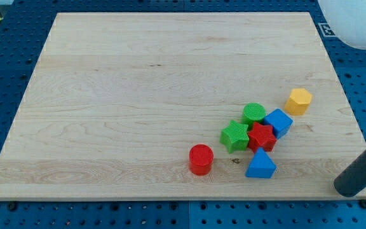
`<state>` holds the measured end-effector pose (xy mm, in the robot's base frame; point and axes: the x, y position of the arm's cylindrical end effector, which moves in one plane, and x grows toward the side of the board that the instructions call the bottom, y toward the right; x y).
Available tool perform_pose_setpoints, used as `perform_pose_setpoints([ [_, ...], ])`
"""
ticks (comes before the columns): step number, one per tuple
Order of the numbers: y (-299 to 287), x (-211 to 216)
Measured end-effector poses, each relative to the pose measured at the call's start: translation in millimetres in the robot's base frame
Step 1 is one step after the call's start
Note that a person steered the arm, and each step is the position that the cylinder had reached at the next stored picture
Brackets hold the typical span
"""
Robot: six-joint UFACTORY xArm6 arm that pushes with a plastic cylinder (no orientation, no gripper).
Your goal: Push blue triangle into red star
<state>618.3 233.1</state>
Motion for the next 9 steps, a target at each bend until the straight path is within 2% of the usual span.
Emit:
perform_pose_setpoints([
  [6, -1.8, -1.1],
  [9, -1.7, -17.6],
])
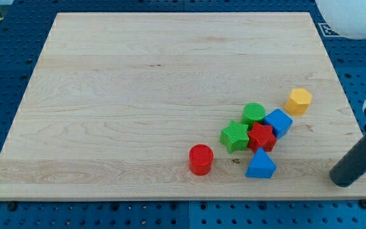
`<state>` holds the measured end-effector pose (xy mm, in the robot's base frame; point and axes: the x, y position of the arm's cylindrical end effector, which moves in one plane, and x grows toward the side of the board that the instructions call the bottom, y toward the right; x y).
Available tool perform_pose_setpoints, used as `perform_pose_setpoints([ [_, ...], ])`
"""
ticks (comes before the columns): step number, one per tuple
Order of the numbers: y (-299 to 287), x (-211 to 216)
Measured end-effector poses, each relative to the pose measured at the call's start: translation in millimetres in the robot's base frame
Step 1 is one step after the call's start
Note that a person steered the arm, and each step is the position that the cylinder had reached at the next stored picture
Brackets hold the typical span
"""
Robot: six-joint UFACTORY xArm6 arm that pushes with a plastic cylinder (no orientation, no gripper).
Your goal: Push blue triangle into red star
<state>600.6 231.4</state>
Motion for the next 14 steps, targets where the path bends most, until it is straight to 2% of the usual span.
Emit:
perform_pose_setpoints([
  [5, -6.9, -37.4],
  [6, -6.9, -37.6],
  [7, -3.9, -14.7],
  [8, -23.5, 17.4],
  [10, -81.7, 15.9],
  [11, -120.2, 11.5],
  [12, -132.4, 8.7],
  [14, -159.3, -27.5],
])
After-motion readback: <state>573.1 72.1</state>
